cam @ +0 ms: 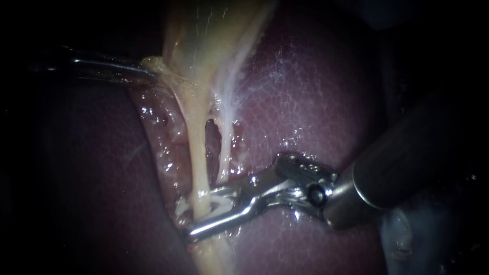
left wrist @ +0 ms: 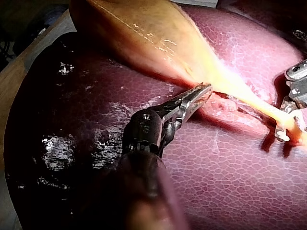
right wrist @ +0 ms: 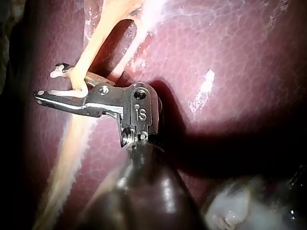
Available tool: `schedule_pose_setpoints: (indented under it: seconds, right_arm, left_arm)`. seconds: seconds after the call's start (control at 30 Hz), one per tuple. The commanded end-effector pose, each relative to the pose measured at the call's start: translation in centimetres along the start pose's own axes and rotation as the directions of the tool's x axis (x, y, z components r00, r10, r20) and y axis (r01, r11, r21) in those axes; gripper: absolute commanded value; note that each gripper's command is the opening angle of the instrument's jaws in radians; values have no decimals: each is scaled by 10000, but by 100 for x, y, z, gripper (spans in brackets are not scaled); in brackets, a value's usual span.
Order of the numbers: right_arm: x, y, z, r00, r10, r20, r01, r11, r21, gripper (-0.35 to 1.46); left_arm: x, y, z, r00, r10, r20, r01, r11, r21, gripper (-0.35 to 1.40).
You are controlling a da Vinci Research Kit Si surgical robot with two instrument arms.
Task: Clipping first clip left tube
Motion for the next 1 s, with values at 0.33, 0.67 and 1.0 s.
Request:
schedule_pose_setpoints:
  seconds: [0.33, 0.67, 1.0]
  right_arm:
    - [-4, -1, 0, 9998, 220, 27, -220, 9998, -36, 34]
    - [-2, 9, -7, 9997, 229, -81, -231, 9995, -234, 26]
    - [-3, 17, -17, 9996, 186, 217, -186, 9998, -22, -19]
  left_arm:
    - [0, 0, 1, 10000, 0, 0, 0, 10000, -6, -35]
    - [2, 0, 2, 10000, 9, -29, -9, 10000, -10, -35]
    - [2, 0, 2, 10000, 12, -29, -12, 10000, -11, -35]
